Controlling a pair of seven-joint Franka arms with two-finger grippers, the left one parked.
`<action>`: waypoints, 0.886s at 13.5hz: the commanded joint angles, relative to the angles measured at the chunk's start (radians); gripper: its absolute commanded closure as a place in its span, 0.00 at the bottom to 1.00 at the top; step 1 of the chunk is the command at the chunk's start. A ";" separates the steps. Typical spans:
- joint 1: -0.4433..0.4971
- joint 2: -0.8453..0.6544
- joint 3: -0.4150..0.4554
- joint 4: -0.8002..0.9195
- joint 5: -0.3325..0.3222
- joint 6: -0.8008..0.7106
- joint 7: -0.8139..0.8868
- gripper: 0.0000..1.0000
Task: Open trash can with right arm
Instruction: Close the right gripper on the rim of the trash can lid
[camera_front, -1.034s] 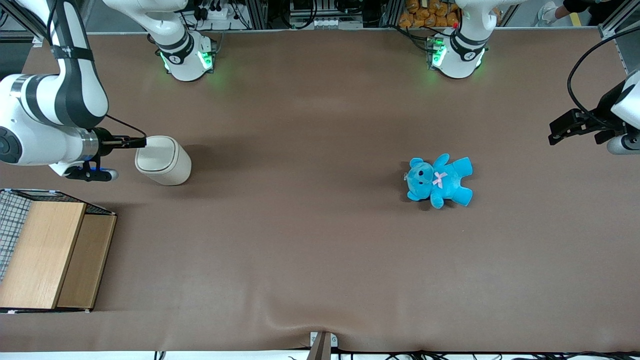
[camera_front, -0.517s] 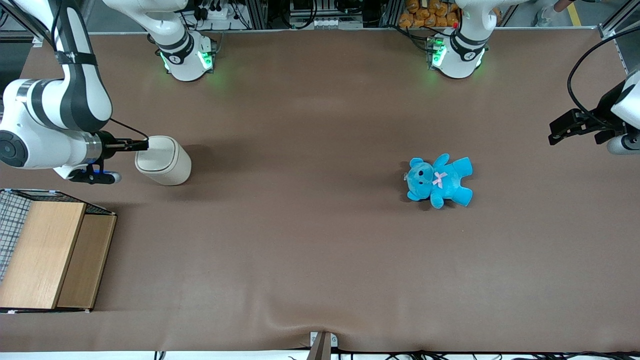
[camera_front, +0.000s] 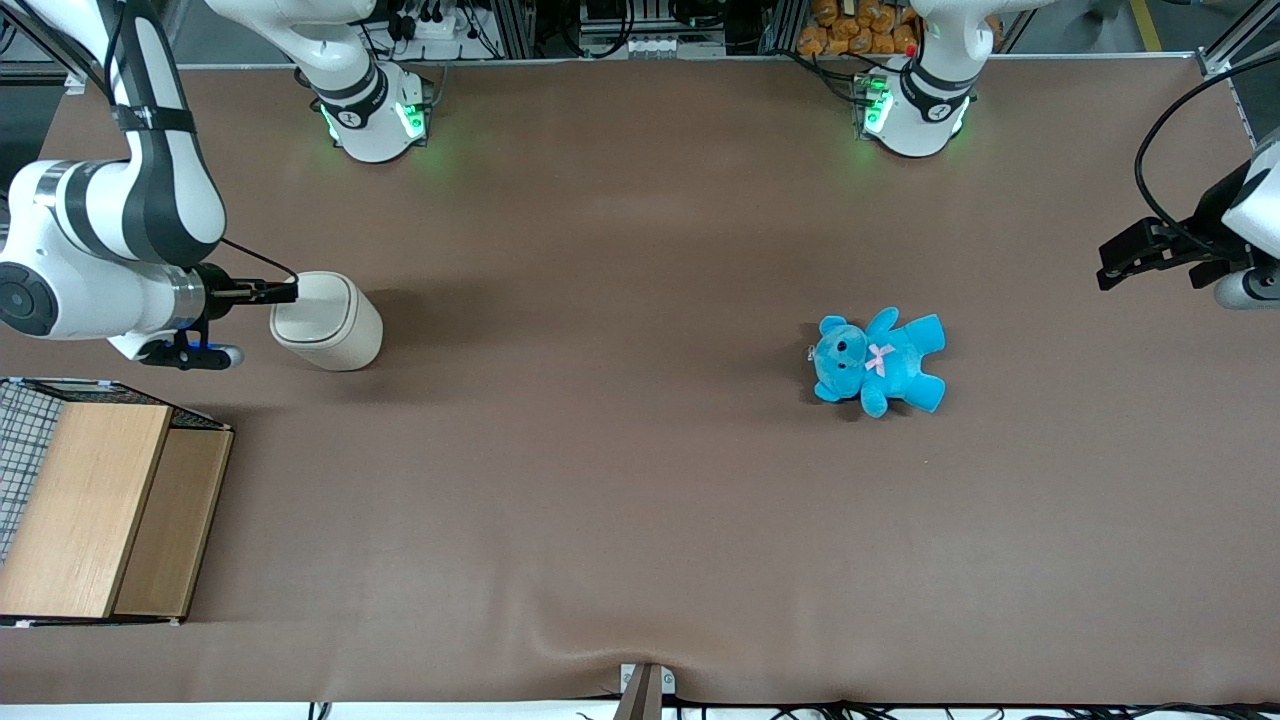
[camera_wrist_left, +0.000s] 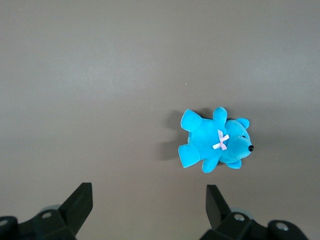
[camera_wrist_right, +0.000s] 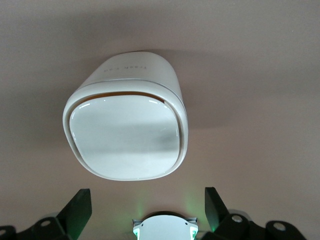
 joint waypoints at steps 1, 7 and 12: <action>0.011 0.002 -0.005 -0.004 -0.003 0.011 -0.008 0.00; 0.017 0.008 -0.005 -0.004 -0.003 0.001 0.004 1.00; 0.026 0.035 -0.005 -0.003 -0.014 0.010 -0.002 1.00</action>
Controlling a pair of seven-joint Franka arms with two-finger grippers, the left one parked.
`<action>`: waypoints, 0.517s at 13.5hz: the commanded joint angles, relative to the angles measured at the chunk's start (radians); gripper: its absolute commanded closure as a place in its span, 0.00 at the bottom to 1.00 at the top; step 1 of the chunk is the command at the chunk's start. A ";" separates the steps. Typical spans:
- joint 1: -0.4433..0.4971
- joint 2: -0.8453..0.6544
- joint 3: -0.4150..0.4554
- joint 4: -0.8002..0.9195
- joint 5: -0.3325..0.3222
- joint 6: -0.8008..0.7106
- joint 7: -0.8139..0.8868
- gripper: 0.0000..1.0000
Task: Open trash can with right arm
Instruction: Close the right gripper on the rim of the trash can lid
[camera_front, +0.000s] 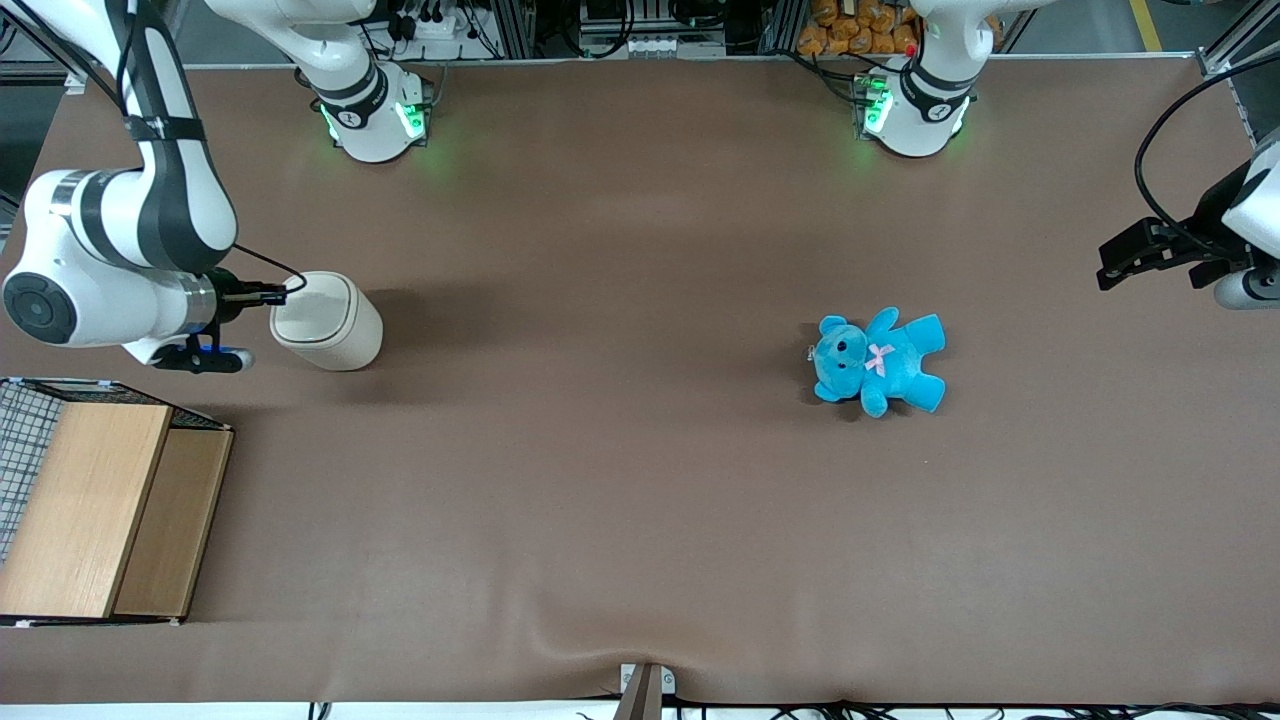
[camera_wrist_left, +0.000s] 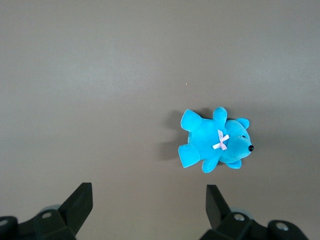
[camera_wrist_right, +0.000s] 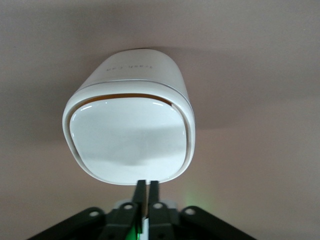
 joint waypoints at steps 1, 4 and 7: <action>0.010 0.012 -0.006 -0.002 -0.029 0.011 -0.002 1.00; 0.007 0.033 -0.006 -0.002 -0.043 0.034 -0.008 1.00; 0.004 0.055 -0.006 -0.004 -0.052 0.055 -0.008 1.00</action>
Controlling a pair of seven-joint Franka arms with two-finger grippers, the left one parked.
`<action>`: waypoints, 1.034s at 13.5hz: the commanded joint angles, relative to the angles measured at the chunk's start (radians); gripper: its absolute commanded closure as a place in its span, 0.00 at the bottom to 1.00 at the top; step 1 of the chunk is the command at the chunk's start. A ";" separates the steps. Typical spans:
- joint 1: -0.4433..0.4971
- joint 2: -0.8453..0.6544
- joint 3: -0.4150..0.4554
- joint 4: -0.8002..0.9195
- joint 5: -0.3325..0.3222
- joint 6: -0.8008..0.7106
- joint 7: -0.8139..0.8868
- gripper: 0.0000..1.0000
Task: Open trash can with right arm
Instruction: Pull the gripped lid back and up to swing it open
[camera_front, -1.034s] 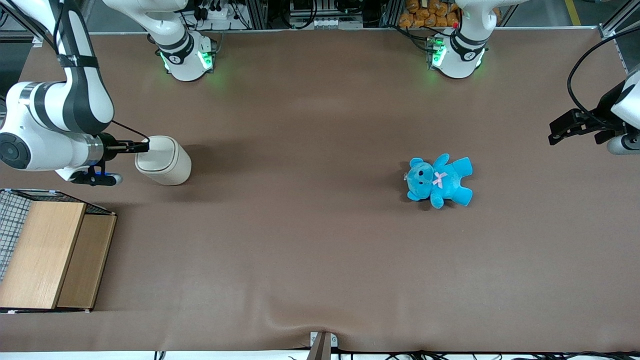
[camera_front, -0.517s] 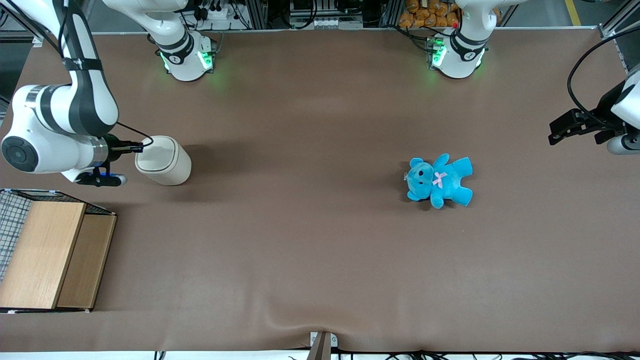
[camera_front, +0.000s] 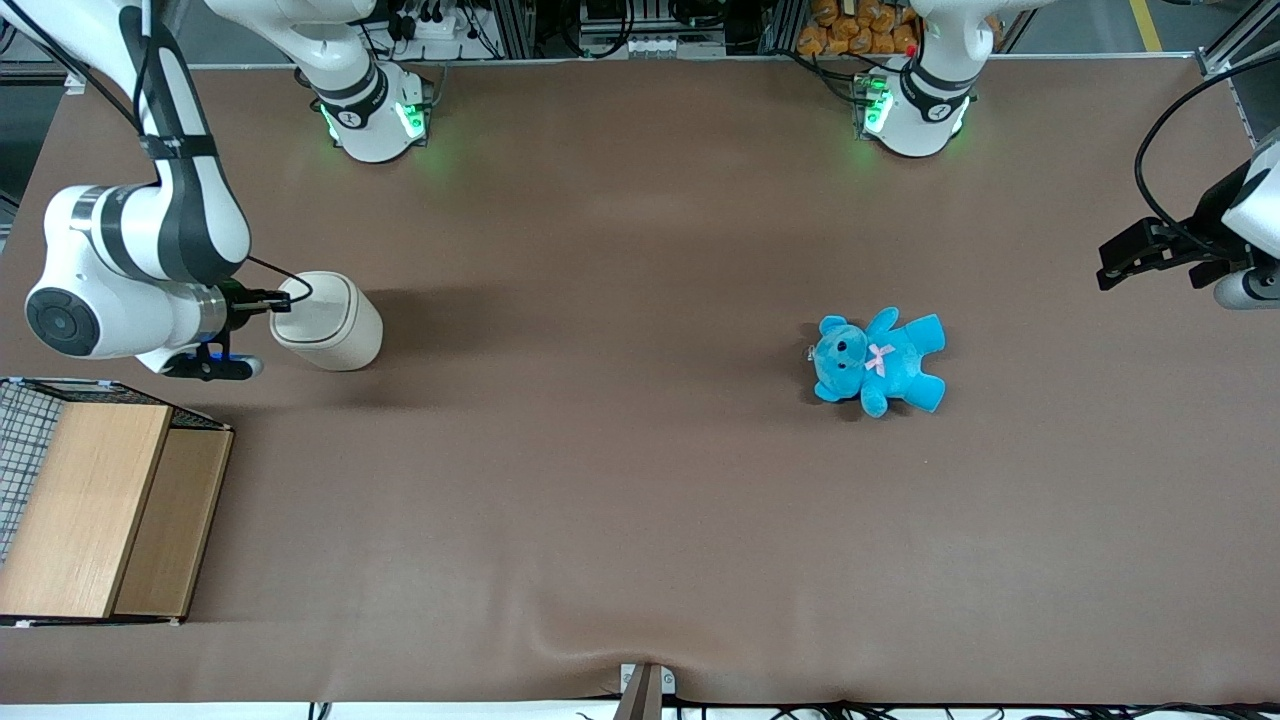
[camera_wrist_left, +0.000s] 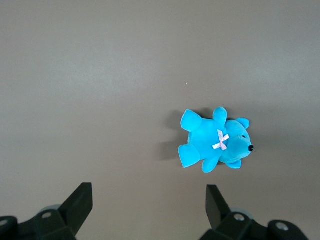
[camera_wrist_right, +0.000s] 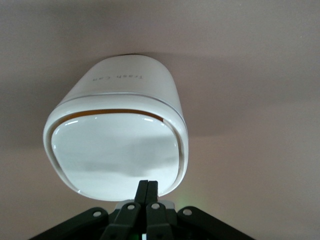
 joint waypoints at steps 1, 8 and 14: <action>0.000 0.017 -0.004 -0.004 -0.025 0.020 -0.008 1.00; -0.006 0.054 -0.006 -0.012 -0.025 0.012 -0.011 1.00; -0.014 0.091 -0.004 -0.012 -0.025 0.020 -0.011 1.00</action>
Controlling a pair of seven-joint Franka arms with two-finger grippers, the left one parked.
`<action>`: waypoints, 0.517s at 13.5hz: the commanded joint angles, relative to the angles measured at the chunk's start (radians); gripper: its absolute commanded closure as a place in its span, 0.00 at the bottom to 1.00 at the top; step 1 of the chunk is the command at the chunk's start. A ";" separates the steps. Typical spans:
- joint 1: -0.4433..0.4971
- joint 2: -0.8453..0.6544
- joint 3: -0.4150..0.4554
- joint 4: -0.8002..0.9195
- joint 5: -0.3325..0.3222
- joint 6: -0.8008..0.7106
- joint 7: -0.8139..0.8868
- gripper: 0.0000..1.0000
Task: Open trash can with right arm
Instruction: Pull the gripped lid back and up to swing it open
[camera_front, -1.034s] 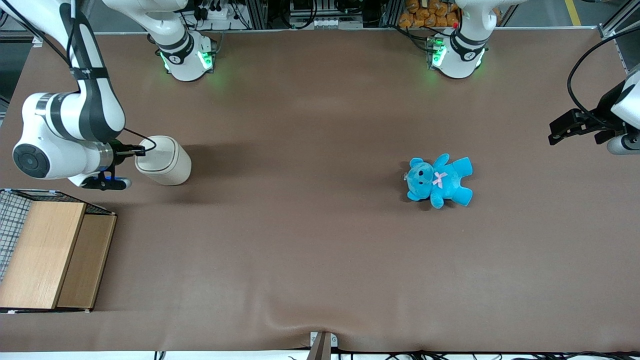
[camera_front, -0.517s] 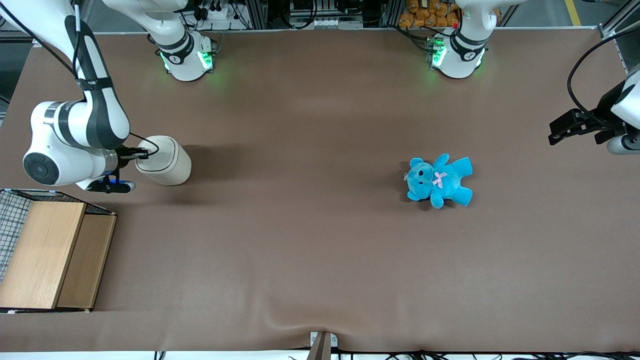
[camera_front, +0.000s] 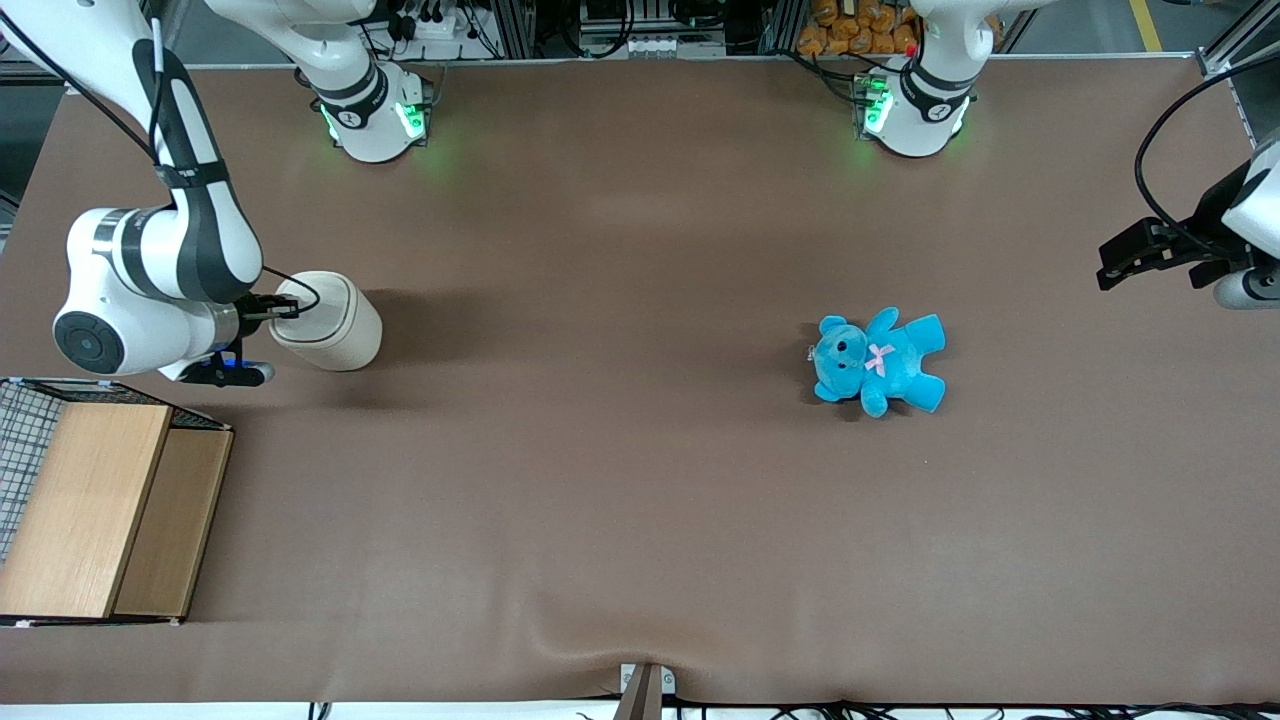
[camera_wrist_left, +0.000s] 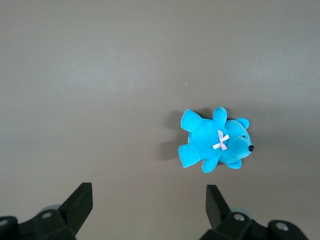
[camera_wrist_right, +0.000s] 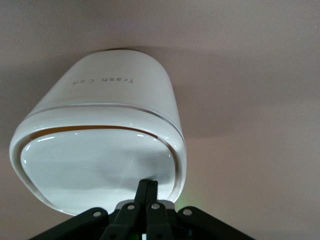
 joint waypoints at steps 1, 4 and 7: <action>-0.009 0.041 0.004 -0.009 -0.020 0.014 -0.010 1.00; -0.009 0.037 0.004 -0.003 -0.020 0.010 -0.010 1.00; -0.008 -0.007 0.004 0.014 -0.020 -0.024 -0.010 1.00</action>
